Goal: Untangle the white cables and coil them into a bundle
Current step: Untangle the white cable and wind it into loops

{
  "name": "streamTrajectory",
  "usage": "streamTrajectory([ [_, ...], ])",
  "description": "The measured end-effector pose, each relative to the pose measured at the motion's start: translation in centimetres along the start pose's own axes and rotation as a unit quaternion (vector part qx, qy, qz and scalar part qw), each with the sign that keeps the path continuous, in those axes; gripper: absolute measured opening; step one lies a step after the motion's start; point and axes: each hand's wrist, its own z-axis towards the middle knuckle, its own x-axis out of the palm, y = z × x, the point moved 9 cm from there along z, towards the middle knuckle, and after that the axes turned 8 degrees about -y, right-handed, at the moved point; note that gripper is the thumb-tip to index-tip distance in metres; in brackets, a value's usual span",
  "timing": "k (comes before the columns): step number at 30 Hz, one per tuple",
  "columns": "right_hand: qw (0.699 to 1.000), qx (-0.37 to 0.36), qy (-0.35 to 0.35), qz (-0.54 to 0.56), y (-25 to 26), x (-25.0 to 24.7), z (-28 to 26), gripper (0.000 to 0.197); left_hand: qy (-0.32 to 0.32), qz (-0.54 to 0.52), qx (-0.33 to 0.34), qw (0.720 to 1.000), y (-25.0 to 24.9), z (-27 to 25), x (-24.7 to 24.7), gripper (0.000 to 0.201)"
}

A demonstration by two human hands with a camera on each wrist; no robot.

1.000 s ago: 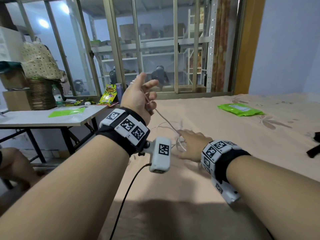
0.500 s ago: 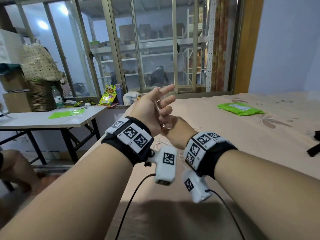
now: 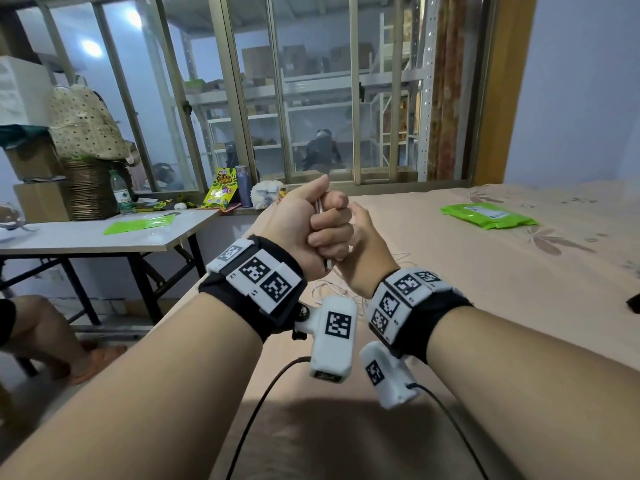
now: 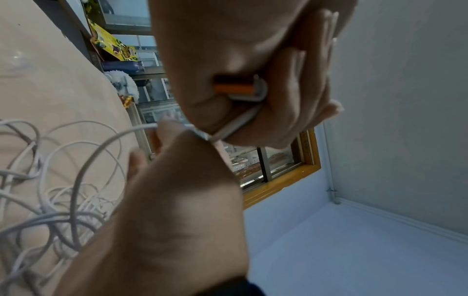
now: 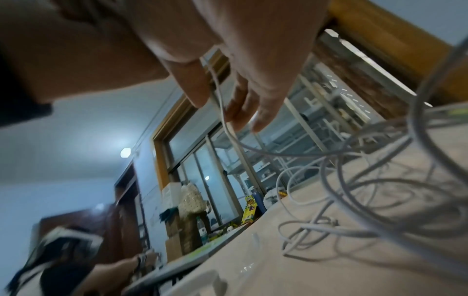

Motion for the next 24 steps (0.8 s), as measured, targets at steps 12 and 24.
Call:
streamTrajectory([
  [12, 0.991, 0.076, 0.068, -0.090, -2.5, 0.1, -2.4, 0.025, -0.267, 0.093, 0.255, 0.925, -3.3, 0.8, -6.8, 0.030],
  [24, 0.992, -0.001, 0.067, -0.110, -0.8, -0.7, -1.6, 0.029, -0.291, 0.487, 0.239, 0.788, -0.4, 2.7, -6.5, 0.050],
])
